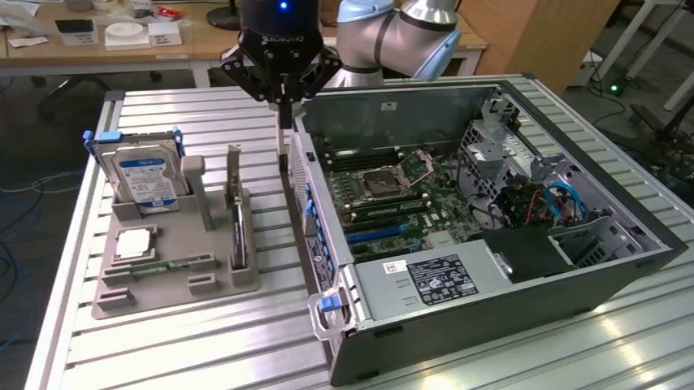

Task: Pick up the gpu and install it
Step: 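Reach for the gpu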

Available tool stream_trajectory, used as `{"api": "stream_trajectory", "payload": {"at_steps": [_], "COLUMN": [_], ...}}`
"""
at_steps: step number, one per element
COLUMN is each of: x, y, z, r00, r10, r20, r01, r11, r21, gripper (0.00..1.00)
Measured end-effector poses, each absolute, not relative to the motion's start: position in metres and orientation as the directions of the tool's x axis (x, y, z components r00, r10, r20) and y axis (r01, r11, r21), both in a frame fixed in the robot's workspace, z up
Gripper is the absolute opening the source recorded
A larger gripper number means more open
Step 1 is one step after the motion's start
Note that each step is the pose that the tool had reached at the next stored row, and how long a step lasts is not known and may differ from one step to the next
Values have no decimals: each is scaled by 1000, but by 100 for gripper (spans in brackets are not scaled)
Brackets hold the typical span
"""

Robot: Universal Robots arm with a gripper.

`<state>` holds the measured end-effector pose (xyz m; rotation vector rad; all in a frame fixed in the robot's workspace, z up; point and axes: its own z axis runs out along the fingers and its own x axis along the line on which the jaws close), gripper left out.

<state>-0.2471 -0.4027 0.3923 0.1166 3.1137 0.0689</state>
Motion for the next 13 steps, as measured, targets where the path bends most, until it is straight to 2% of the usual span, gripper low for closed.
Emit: {"api": "stream_trajectory", "payload": {"at_steps": [13], "x": [-260], "y": [-403], "z": [392], "r00": [-997], "r10": [75], "r20": [-23], "r01": [74], "r11": [996], "r21": [45], "gripper": [10]}}
